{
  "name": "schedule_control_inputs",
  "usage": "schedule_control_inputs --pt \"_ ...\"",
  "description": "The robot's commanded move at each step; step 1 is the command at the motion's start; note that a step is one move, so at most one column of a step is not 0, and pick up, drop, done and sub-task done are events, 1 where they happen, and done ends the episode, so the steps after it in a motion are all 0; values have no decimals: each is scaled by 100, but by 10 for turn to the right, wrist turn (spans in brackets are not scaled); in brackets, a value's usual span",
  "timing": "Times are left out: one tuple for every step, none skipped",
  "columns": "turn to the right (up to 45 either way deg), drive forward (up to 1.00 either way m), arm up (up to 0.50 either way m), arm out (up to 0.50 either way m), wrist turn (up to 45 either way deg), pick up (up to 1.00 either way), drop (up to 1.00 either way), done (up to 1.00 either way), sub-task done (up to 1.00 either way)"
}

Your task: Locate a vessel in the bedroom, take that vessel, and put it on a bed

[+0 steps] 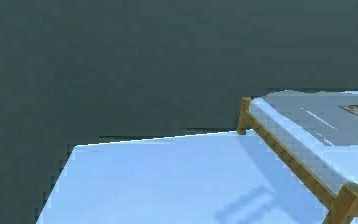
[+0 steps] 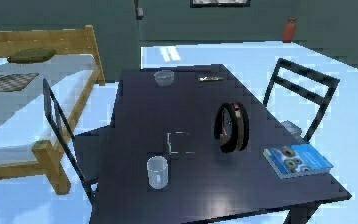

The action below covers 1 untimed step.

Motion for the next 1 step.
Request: schedule_control_inputs --pt "0 0 38 0 0 0 0 0 0"
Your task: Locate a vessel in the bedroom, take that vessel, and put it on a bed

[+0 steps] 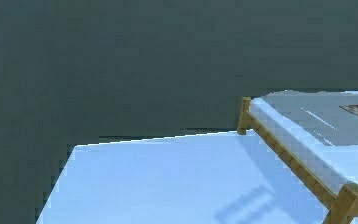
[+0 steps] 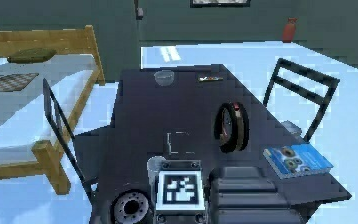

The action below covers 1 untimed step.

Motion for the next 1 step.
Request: schedule_control_inputs --pt "0 0 0 16 0 0 0 0 0"
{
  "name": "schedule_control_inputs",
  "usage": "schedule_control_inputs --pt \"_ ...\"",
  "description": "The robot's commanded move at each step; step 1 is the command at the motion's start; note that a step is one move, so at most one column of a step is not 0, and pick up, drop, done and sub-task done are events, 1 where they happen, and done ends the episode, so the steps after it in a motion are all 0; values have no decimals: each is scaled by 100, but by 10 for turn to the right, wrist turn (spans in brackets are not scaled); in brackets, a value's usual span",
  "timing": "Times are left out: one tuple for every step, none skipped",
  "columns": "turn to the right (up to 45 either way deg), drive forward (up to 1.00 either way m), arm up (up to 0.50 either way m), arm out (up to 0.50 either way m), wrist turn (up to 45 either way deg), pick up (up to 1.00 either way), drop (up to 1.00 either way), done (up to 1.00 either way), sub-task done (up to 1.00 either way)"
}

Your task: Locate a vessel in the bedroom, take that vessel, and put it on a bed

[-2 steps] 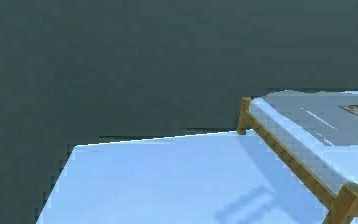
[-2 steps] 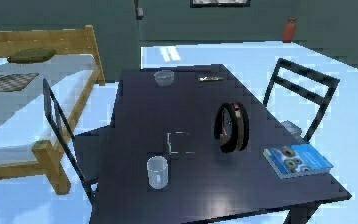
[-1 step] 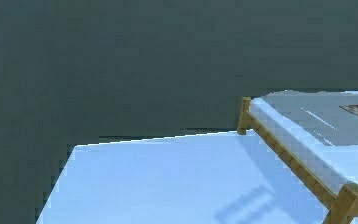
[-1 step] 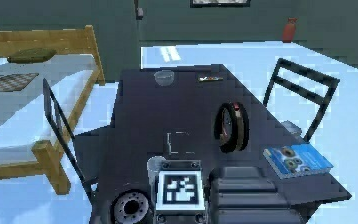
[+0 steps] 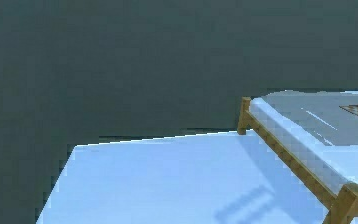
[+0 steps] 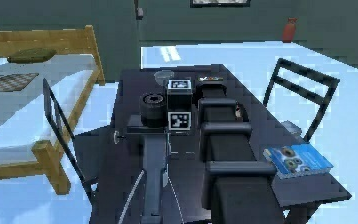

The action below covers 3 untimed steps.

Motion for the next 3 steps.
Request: schedule_control_inputs --pt "0 0 0 0 450 0 0 0 0" --pt "0 0 0 0 450 0 0 0 0" --pt "0 0 0 0 450 0 0 0 0"
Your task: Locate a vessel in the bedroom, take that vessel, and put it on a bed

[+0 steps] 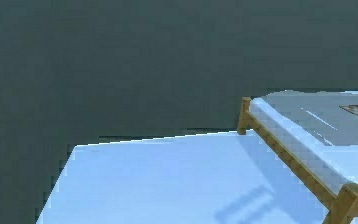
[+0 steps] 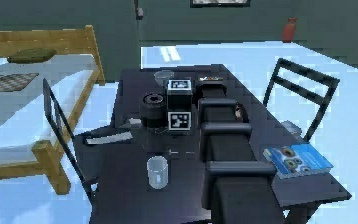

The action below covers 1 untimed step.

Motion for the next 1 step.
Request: schedule_control_inputs --pt "0 0 0 0 300 0 0 0 0"
